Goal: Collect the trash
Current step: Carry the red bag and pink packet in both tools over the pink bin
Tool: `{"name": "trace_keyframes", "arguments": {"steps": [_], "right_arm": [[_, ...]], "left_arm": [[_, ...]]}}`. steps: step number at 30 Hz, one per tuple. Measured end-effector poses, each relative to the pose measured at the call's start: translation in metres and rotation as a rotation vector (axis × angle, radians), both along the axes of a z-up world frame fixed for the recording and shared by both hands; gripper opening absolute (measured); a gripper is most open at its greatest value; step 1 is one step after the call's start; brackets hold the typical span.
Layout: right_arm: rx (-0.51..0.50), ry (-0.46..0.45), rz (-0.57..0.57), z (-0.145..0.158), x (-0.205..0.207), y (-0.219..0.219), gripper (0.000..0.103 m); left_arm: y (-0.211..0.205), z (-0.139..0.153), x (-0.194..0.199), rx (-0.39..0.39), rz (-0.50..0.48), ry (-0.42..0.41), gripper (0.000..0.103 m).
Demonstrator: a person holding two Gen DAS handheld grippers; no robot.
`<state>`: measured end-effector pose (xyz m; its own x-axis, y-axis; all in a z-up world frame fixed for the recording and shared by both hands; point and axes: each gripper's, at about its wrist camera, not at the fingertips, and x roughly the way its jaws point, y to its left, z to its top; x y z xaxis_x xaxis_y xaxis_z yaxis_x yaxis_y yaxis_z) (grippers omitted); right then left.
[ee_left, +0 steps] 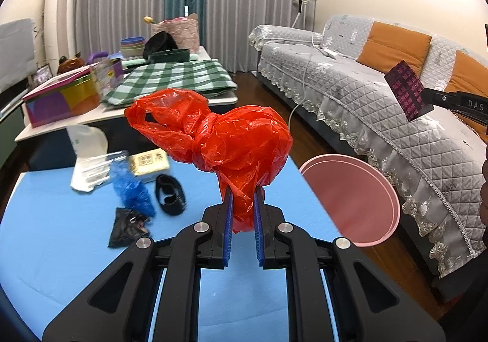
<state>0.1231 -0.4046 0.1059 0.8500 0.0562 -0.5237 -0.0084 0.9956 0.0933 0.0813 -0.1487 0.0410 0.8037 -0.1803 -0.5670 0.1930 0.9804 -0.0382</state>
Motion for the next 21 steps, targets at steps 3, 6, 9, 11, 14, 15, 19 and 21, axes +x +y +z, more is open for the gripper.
{"name": "trace_keyframes", "arguments": {"steps": [3,6,9,11,14,15,19,21], "right_arm": [[0.004,0.001,-0.009,-0.001,0.003,-0.004,0.001],[0.005,0.002,-0.019,-0.001,0.007,-0.009,0.001],[0.009,0.005,-0.027,-0.003,0.011,-0.013,0.001],[0.011,0.008,-0.032,-0.004,0.013,-0.015,0.001],[0.011,0.015,-0.039,-0.007,0.016,-0.016,0.001],[0.011,0.017,-0.04,-0.008,0.017,-0.017,0.001],[0.014,0.023,-0.051,-0.01,0.02,-0.022,0.001],[0.018,0.027,-0.058,-0.012,0.022,-0.026,0.001]], "left_arm": [[-0.01,0.001,0.007,0.0,-0.015,0.0,0.012],[-0.02,0.002,0.012,0.001,-0.03,0.0,0.012],[-0.028,0.002,0.016,0.001,-0.044,-0.001,0.012],[-0.035,0.002,0.02,0.001,-0.053,0.001,0.012],[-0.043,0.0,0.024,0.001,-0.065,0.004,0.012],[-0.045,-0.001,0.025,0.001,-0.068,0.004,0.012],[-0.054,-0.003,0.03,0.006,-0.086,0.007,0.012],[-0.059,-0.004,0.032,0.008,-0.093,0.009,0.012]]}}
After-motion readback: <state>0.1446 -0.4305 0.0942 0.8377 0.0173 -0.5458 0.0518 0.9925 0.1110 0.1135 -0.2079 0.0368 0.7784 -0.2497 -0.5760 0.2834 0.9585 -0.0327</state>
